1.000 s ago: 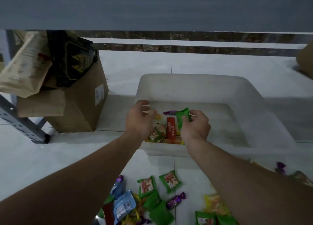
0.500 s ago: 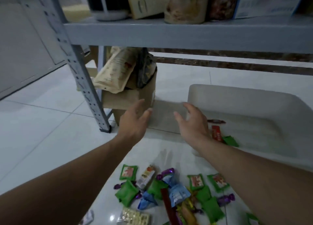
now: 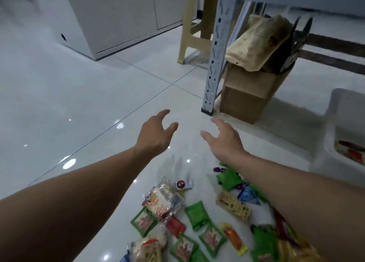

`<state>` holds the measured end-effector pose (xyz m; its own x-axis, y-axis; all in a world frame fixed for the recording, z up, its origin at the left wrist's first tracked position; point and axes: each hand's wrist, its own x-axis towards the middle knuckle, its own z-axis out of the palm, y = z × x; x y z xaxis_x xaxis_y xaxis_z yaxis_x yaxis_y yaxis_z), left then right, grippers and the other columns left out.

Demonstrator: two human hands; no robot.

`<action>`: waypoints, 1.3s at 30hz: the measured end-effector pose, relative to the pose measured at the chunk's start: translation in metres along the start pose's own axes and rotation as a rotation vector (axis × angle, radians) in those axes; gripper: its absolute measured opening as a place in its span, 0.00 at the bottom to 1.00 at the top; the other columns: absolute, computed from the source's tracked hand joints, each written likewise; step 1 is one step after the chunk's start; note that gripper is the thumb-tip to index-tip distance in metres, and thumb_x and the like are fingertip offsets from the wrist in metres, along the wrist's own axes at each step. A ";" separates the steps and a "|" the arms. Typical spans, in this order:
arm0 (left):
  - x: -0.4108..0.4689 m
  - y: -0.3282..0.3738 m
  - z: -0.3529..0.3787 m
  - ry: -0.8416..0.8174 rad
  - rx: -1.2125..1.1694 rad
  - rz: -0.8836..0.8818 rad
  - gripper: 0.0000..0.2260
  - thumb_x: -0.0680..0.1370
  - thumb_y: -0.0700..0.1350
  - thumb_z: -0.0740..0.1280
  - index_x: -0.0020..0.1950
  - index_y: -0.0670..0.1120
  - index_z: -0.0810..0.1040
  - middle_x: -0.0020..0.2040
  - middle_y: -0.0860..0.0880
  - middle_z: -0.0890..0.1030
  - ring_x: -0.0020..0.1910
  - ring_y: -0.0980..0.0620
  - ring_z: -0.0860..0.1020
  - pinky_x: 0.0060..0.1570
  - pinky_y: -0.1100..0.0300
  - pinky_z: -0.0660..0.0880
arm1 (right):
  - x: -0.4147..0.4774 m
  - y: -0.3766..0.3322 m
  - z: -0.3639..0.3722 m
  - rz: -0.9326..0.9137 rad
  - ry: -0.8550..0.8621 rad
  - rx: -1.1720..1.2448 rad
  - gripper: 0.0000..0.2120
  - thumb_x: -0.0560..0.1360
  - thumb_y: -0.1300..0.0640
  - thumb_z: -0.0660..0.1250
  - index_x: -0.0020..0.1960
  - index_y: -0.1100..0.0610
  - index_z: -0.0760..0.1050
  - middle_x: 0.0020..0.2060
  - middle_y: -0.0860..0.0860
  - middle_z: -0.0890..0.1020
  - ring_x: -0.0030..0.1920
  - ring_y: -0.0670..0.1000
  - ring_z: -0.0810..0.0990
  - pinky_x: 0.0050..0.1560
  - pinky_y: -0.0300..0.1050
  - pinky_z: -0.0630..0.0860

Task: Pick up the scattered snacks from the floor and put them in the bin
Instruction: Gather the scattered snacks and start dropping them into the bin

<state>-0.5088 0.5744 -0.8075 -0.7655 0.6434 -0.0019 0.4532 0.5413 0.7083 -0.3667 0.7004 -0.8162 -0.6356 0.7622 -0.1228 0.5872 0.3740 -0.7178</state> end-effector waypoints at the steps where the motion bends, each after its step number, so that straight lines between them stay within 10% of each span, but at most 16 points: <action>1: -0.004 -0.012 -0.001 -0.012 0.034 -0.001 0.24 0.79 0.55 0.63 0.74 0.53 0.65 0.71 0.48 0.70 0.69 0.47 0.69 0.66 0.54 0.65 | -0.003 -0.003 0.012 -0.015 -0.050 -0.040 0.29 0.77 0.43 0.63 0.75 0.49 0.60 0.73 0.50 0.65 0.72 0.52 0.64 0.68 0.45 0.62; 15: -0.034 -0.092 -0.007 -0.100 0.201 -0.082 0.25 0.79 0.55 0.61 0.75 0.52 0.63 0.73 0.48 0.68 0.71 0.47 0.66 0.68 0.49 0.65 | -0.052 0.002 0.125 -0.213 -0.593 -0.599 0.46 0.65 0.40 0.76 0.74 0.51 0.56 0.68 0.52 0.68 0.67 0.55 0.67 0.67 0.52 0.63; 20: -0.035 -0.100 -0.005 -0.122 0.225 -0.068 0.24 0.79 0.55 0.62 0.75 0.54 0.63 0.73 0.49 0.67 0.71 0.48 0.67 0.68 0.49 0.66 | -0.048 0.001 0.127 -0.040 -0.622 -0.380 0.47 0.62 0.50 0.81 0.72 0.52 0.56 0.60 0.53 0.75 0.58 0.56 0.76 0.57 0.52 0.75; 28: -0.034 -0.097 0.013 -0.193 0.259 -0.040 0.25 0.79 0.54 0.62 0.75 0.53 0.62 0.73 0.48 0.67 0.71 0.47 0.66 0.67 0.50 0.66 | -0.013 0.010 0.095 0.340 -0.338 0.091 0.13 0.70 0.59 0.76 0.47 0.54 0.72 0.40 0.49 0.78 0.39 0.47 0.77 0.37 0.39 0.74; 39: -0.029 -0.090 0.050 -0.400 0.324 0.063 0.26 0.75 0.53 0.69 0.71 0.54 0.67 0.66 0.47 0.74 0.63 0.46 0.71 0.60 0.51 0.72 | 0.008 0.038 0.057 0.562 0.033 0.427 0.12 0.70 0.64 0.75 0.38 0.53 0.72 0.38 0.52 0.81 0.43 0.53 0.84 0.50 0.51 0.81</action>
<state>-0.5044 0.5345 -0.9067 -0.5264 0.8025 -0.2809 0.6593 0.5939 0.4611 -0.3778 0.6907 -0.8839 -0.2742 0.7971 -0.5380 0.5700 -0.3159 -0.7585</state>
